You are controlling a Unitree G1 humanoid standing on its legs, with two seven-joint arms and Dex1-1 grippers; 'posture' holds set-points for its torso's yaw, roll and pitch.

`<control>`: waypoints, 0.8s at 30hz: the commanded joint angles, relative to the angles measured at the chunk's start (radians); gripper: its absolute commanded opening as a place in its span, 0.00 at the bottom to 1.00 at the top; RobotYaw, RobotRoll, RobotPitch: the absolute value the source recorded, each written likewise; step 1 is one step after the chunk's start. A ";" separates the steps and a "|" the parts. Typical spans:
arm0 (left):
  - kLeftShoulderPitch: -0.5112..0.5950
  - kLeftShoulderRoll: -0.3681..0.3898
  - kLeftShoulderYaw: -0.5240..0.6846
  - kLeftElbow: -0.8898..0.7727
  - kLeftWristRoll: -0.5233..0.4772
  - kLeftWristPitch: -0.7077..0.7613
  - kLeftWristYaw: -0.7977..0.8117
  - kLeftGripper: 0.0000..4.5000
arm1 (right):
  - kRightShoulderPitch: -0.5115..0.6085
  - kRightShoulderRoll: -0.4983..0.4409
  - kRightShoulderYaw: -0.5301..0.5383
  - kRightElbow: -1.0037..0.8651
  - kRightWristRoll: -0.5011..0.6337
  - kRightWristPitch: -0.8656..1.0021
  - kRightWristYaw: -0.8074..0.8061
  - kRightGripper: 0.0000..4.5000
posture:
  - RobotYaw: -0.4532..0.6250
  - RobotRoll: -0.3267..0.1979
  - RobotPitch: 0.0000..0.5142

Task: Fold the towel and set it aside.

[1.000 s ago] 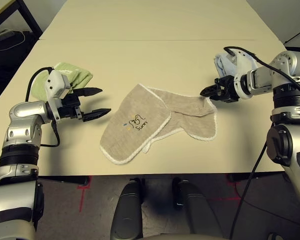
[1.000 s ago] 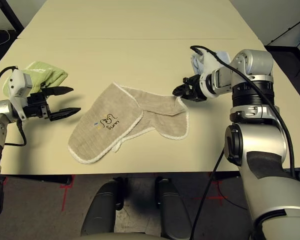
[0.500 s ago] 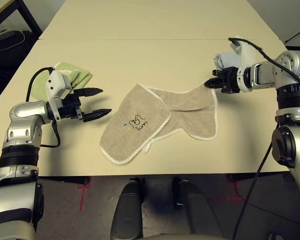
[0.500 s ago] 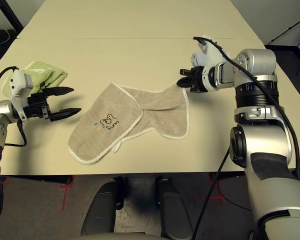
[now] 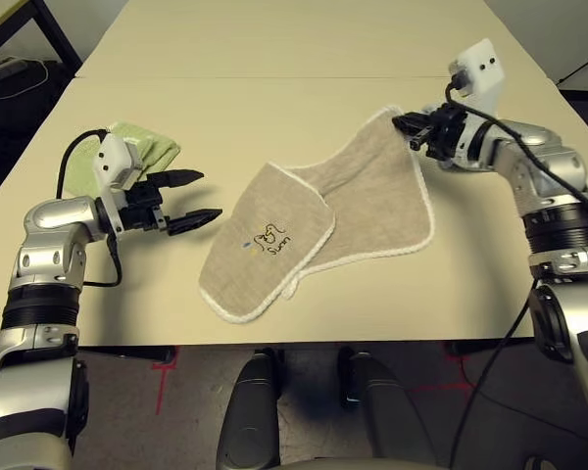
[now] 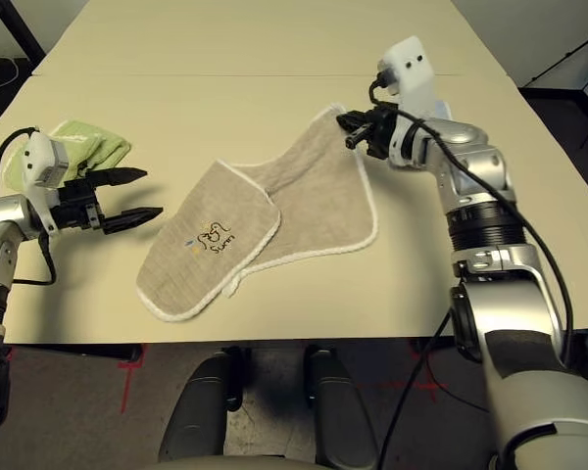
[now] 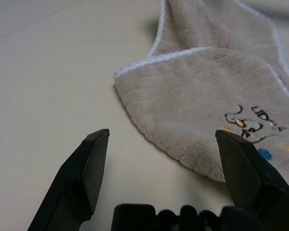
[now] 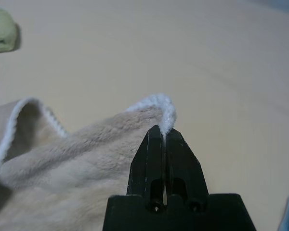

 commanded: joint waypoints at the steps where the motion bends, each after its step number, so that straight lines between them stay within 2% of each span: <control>1: -0.005 -0.020 -0.002 -0.016 -0.008 0.012 0.013 1.00 | -0.096 0.014 -0.001 0.158 -0.063 -0.206 -0.062 0.01 | 0.52 0.62 0.34; 6: -0.019 -0.039 -0.001 -0.014 -0.006 0.017 0.030 1.00 | -0.246 0.045 -0.010 0.363 -0.115 -0.426 -0.155 0.01 | 0.53 0.62 0.32; 11: -0.026 -0.055 0.003 -0.022 -0.012 0.032 0.053 1.00 | -0.330 0.060 -0.020 0.462 -0.146 -0.559 -0.233 0.01 | 0.54 0.62 0.32; 16: -0.018 -0.080 0.007 -0.052 -0.022 0.067 0.096 1.00 | -0.343 0.074 -0.043 0.485 -0.140 -0.656 -0.259 0.01 | 0.54 0.62 0.33; 20: -0.009 -0.093 -0.002 -0.066 -0.020 0.076 0.111 1.00 | -0.341 0.098 -0.056 0.467 -0.106 -0.739 -0.172 0.01 | 0.53 0.62 0.36; 24: -0.012 -0.100 -0.005 -0.071 -0.018 0.086 0.114 1.00 | -0.429 0.118 -0.113 0.452 -0.048 -0.780 -0.153 0.01 | 0.52 0.62 0.36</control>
